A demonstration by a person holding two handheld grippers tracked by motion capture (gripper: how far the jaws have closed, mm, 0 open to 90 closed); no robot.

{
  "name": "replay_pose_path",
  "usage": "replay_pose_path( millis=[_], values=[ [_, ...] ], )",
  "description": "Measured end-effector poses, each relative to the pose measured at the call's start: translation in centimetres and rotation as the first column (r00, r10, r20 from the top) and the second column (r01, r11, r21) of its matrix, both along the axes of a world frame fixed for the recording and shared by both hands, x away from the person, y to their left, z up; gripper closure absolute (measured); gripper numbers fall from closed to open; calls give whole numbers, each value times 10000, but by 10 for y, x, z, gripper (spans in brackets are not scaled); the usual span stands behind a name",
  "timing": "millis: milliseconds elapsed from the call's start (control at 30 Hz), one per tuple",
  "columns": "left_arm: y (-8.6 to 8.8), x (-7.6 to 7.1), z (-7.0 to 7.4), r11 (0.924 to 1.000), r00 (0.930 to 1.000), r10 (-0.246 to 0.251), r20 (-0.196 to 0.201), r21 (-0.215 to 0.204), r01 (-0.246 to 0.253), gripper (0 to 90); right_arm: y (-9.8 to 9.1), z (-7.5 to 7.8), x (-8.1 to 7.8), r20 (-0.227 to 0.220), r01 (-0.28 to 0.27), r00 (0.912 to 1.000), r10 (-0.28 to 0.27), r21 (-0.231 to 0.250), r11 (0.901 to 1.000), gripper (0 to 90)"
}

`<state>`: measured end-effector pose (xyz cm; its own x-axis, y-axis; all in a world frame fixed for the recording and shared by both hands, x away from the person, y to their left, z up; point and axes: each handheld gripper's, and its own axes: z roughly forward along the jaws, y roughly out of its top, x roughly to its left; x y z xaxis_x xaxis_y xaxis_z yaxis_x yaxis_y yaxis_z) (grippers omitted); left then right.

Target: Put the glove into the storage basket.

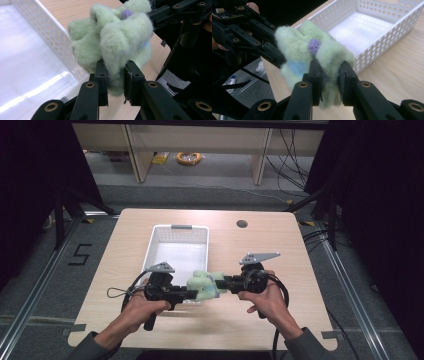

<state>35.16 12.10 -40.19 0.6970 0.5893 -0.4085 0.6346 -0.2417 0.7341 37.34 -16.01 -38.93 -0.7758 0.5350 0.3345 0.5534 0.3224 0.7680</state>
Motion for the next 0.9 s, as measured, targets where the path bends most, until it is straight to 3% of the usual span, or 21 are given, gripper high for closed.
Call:
replay_pose_path(
  millis=[233, 267, 433, 567, 900],
  values=[
    [20, 14, 3, 9992, 9992, 366, -187, 146, -363, 747, 21, 3, 17, -114, -7, 9999, 5, -117, 9999, 753],
    [24, 16, 3, 9985, 9985, 521, -145, 190, -518, 747, 27, 3, 18, -367, 40, 9993, -38, 52, 10000, 753],
    [39, 26, 0, 9954, 9953, 899, -361, 352, -887, 747, 45, 0, 30, -549, 47, 9985, -51, -82, 10000, 753],
    [49, 34, -4, 9934, 9927, 1074, -543, 469, -1049, 747, 58, -5, 36, -537, -41, 9985, 35, -121, 9999, 753],
    [64, 48, -21, 9876, 9851, 1377, -1033, 905, -1286, 746, 82, -26, 51, -1102, 89, 9938, -130, -383, 9992, 752]
  ],
)
